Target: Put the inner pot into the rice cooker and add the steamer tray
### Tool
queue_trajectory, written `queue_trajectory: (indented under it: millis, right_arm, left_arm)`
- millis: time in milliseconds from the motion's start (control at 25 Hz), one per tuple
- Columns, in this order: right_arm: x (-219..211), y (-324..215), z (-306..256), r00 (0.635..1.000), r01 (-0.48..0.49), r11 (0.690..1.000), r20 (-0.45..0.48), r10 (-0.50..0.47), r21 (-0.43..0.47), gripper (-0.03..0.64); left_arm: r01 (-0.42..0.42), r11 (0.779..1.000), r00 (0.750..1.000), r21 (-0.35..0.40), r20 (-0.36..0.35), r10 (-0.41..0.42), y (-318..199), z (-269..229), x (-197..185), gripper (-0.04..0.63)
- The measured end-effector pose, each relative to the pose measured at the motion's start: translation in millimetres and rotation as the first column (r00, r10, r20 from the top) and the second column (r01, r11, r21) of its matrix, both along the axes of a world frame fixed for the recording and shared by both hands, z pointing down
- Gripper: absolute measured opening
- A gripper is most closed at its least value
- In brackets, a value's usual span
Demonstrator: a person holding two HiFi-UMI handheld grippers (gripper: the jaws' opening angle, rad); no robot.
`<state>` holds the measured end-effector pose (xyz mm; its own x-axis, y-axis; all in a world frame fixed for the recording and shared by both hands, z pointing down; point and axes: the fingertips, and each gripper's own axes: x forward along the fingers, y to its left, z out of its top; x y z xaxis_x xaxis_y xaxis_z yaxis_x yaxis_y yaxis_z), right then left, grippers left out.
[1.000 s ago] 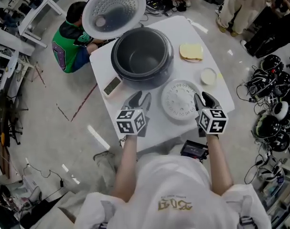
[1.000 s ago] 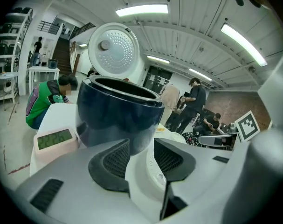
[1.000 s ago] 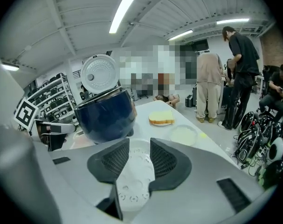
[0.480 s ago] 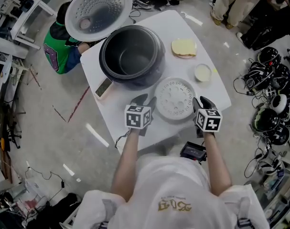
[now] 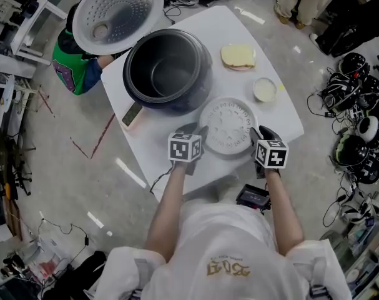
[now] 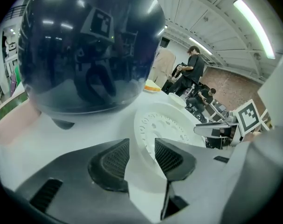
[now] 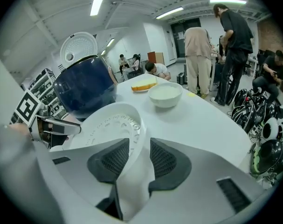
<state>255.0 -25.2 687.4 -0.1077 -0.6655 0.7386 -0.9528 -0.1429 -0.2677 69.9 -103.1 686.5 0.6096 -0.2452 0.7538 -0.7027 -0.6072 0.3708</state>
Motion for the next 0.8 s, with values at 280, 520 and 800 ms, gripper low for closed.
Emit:
queue_trajectory:
  millis: [280, 520, 800]
  right_arm:
    - [-6.8, -3.9, -0.9, 1.0, 0.023, 1.0, -0.008, -0.023, 0.004, 0.116]
    - [-3.2, -3.8, -3.0, 0.999, 0.006, 1.0, 0.039, -0.006, -0.012, 0.089]
    - [-0.8, 4.7, -16.4, 1.0, 0.007, 1.0, 0.002, -0.007, 0.007, 0.077]
  left_arm:
    - [-0.009, 1.0, 1.0, -0.02, 0.011, 0.01, 2.4, 9.2, 3.2, 0.135]
    - [-0.017, 0.998, 1.0, -0.058, -0.02, 0.016, 4.2, 5.3, 4.3, 0.113]
    - [-0.014, 0.999, 0.999, -0.048, -0.042, 0.012, 12.2, -9.4, 3.8, 0.09]
